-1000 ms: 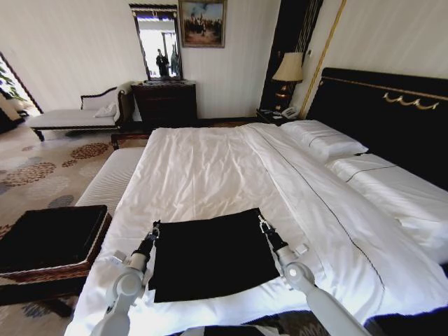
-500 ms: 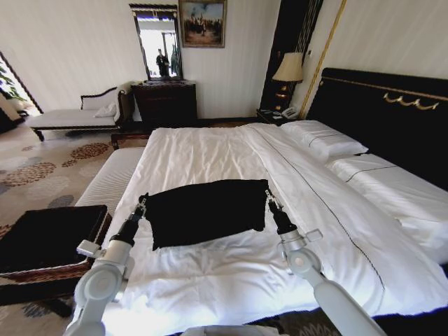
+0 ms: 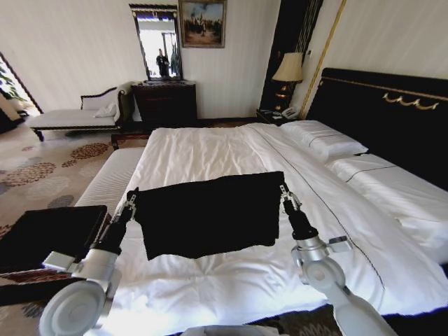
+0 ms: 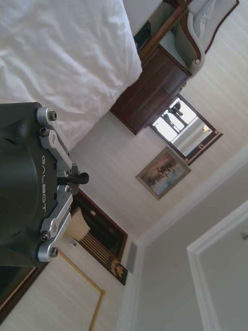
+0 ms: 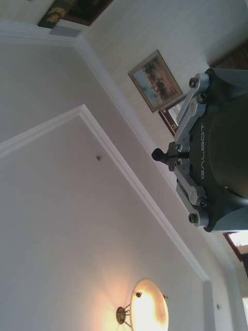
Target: Fold the clothes on the bed and place them into the basket.
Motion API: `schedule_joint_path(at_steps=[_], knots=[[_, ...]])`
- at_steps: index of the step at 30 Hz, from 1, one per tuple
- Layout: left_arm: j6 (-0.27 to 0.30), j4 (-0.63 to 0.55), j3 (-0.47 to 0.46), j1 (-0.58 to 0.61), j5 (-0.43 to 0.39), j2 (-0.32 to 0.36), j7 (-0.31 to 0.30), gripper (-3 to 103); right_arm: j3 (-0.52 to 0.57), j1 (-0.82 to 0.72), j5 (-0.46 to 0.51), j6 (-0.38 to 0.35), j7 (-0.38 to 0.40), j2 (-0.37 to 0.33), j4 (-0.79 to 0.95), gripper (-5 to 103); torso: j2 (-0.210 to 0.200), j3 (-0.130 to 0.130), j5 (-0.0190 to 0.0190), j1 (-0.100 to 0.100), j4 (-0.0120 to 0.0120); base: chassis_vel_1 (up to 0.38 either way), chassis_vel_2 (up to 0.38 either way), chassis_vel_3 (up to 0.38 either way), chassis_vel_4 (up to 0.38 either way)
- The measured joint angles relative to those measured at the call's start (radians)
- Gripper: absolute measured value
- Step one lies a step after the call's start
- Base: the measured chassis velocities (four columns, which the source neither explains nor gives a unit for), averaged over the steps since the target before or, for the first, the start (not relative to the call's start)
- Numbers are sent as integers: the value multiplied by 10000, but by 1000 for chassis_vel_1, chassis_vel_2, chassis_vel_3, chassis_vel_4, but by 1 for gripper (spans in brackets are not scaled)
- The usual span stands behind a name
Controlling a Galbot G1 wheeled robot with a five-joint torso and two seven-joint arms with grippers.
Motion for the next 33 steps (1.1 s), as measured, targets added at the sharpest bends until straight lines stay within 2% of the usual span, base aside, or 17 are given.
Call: schedule_joint_path(at_steps=[2, 3, 5, 6, 7, 9, 10, 12, 14, 16, 18, 21, 22, 26, 27, 29, 33], knots=[[202, -13, -365, 229, -342, 255, -566, 1, 701, -552, -176, -218, 1025, 30, 847, 0, 1, -1, -2, -1, -10, 0, 0, 0, 0], [202, -13, -365, 229, -342, 255, -566, 1, 701, -552, -176, -218, 1025, 30, 847, 0, 1, -1, -2, -1, -10, 0, 0, 0, 0], [669, -18, -1148, -77, -1194, 607, -1667, 1, 1137, -484, -99, -853, 2893, -219, 1903, 0, 2, -1, -6, -2, 8, 0, 0, 0, 0], [915, -21, -1374, -507, -1420, 834, -2138, 1, 1124, -137, -95, -1181, 3665, -385, 2106, 0, 3, -1, -7, -2, 5, 0, 0, 0, 0], [915, -21, -1374, -507, -1420, 834, -2138, 1, 1124, -137, -95, -1181, 3665, -385, 2106, 0, 3, -1, -7, -2, 5, 0, 0, 0, 0], [1359, -9, -1383, -1033, -1486, 1021, -2577, 1, 626, 768, -210, -1773, 4842, -746, 1847, 0, 2, 0, -6, -1, 2, 0, 0, 0, 0], [1589, 7, -1104, -1341, -1302, 1061, -2682, 1, 134, 1345, -309, -2069, 5263, -920, 1283, 0, 1, 2, -4, 1, 11, 0, 0, 0, 0], [1806, 14, -791, -1657, -1059, 1112, -2697, 1, -375, 1819, -433, -2278, 5506, -1049, 645, 0, -1, 3, -1, 2, 12, 0, 0, 0, 0], [2067, 257, -95, -2324, -599, 1198, -2661, 1, -1323, 2680, -509, -2450, 5633, -1200, -483, 0, -1, 4, 9, 2, 7, 0, 0, 0, 0], [2255, 1596, 977, -3406, -371, 1304, -2631, 1, -2785, 4077, -183, -2553, 5684, -1248, -2139, 0, -2, 4, 4, 2, 2, 0, 0, 0, 0], [2305, 2016, 1255, -3737, -328, 1323, -2636, 1, -3154, 4448, -47, -2580, 5684, -1228, -2588, 0, -3, 4, 0, 2, 2, 0, 0, 0, 0], [2265, 4916, 2852, -5806, 104, 1273, -2424, 1, -4952, 6314, 490, -2625, 5652, -807, -5154, 0, -3, 5, -7, 4, 8, 0, 0, 0, 0], [2265, 4916, 2852, -5806, 104, 1273, -2424, 1, -4952, 6314, 490, -2625, 5652, -807, -5154, 0, -3, 5, -7, 4, 8, 0, 0, 0, 0], [1568, 8517, 3954, -7898, 833, 669, -1791, 1, -6263, 8316, 466, -2229, 4874, 159, -8728, 0, -6, 9, -3, 10, 1, 0, 0, 0, 0], [1568, 8517, 3954, -7898, 833, 669, -1791, 1, -6263, 8316, 466, -2229, 4874, 159, -8728, 0, -6, 9, -3, 10, 1, 0, 0, 0, 0], [1328, 9613, 4108, -8580, 859, 263, -1568, 1, -6526, 9022, 406, -1977, 4331, 613, -10053, 0, -6, 6, 2, 10, 4, 0, 0, 0, 0], [1078, 10113, 4145, -8751, 869, -54, -1174, 1, -6536, 9376, 448, -1677, 3662, 908, -10891, 0, -6, 5, -3, 7, 7, 0, 0, 0, 0]])
